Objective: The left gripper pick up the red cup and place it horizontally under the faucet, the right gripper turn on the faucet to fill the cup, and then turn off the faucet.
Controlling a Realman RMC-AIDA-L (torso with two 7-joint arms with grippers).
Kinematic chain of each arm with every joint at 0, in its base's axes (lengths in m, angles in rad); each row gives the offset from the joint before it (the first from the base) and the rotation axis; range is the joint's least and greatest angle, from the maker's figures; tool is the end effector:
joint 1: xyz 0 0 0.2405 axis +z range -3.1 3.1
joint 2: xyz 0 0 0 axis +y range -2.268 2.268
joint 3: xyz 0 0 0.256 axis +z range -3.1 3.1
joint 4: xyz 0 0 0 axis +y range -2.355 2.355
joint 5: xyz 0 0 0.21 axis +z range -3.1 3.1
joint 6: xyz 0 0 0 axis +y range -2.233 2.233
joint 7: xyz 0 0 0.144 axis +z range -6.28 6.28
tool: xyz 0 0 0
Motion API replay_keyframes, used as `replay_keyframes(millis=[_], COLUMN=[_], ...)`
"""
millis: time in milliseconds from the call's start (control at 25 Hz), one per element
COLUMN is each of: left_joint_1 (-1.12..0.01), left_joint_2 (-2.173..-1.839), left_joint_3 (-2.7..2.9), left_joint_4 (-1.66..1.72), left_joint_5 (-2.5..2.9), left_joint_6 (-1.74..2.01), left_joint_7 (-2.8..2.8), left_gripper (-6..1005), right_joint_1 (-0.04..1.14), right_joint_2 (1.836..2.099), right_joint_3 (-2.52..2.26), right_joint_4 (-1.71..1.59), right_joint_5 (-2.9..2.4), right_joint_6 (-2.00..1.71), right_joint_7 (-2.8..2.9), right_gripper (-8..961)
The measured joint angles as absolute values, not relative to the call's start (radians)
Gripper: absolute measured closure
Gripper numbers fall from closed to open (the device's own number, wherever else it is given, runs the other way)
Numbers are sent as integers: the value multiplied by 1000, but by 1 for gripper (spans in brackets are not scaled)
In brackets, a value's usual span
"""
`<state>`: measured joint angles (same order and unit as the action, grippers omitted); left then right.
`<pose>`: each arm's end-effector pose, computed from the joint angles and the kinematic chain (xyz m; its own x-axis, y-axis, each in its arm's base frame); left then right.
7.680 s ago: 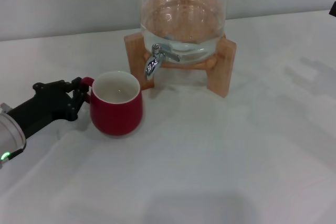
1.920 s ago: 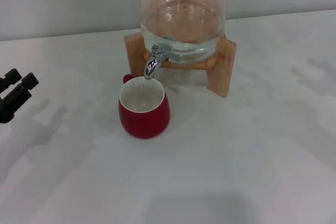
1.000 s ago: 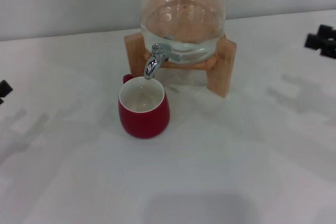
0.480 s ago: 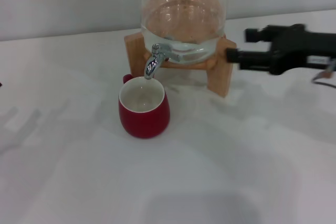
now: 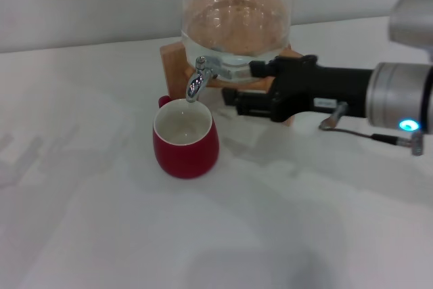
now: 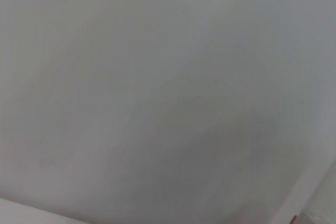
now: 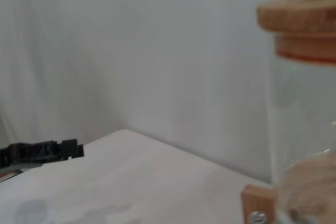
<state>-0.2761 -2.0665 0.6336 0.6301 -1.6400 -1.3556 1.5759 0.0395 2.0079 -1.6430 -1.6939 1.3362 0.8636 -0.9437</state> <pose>-0.3386 0.3056 0.0620 0.3009 0.3519 0.8863 0.8953 -0.4243 -0.1355 0.1550 0.3023 0.0211 0.7837 -0.3167 -0.5344 -0.5595 -0.7336 -0.3857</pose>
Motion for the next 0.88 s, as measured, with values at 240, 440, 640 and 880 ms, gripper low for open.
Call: replay_keyframes(millis=[240, 440, 640, 880], left_joint_1=[-274, -268, -264, -263], left_joint_2=[-2073, -2074, -2074, -2074], left_joint_3=[634, 634, 633, 633], left_joint_4=[660, 667, 667, 667], left_joint_5=[-1634, -1634, -1633, -1638], left_joint_6=[-1343, -1346, -1343, -1338], left_joint_7=[1567, 1566, 1566, 1566], left_gripper=[238, 237, 237, 236], right_joint_1=[69, 82, 93, 119], right_joint_2=[2010, 2010, 2009, 2009], right_joint_3=[-1713, -1726, -1734, -1779], right_joint_4=[-1622, -1592, -1586, -1587], right_joint_5=[1340, 1342, 1343, 1345], right_joint_6=[763, 707, 697, 699], right_joint_7=[-951, -960, -962, -962], right_gripper=[241, 242, 243, 244])
